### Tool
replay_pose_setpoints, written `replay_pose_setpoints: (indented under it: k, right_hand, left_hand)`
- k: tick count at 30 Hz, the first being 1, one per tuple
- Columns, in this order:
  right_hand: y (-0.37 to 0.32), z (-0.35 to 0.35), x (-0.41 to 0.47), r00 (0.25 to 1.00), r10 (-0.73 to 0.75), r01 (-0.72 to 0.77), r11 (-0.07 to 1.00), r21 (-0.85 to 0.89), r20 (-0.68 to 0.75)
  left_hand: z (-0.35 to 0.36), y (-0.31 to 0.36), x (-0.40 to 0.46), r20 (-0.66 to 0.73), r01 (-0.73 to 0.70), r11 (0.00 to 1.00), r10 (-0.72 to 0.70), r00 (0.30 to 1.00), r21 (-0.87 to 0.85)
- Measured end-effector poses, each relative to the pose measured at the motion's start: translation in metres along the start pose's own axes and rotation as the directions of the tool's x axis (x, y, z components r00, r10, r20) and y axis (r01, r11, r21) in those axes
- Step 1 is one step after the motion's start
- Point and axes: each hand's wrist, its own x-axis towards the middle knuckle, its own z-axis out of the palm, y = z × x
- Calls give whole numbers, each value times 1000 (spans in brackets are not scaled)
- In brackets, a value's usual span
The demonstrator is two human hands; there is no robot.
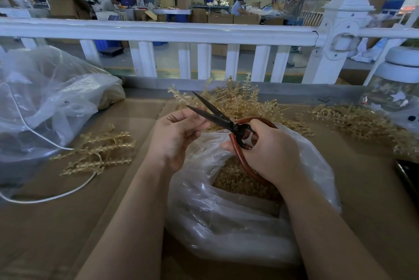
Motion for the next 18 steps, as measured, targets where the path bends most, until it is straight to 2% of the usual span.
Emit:
replay_pose_setpoints:
  k: [4,12,18]
  right_hand:
    - [3,2,2,1000,-3,3,1000,-13,-8]
    - [4,2,2,1000,-23,23,1000,8,0]
    - [6,5,1,997,-36,34,999,-33,-74]
  left_hand:
    - [3,-1,-2,67,12,1000,-13,998,22]
    - [4,-2,-2,75,36,999,-34,997,-23]
    - [4,-1,-2,73,-8,1000,9,997,-15]
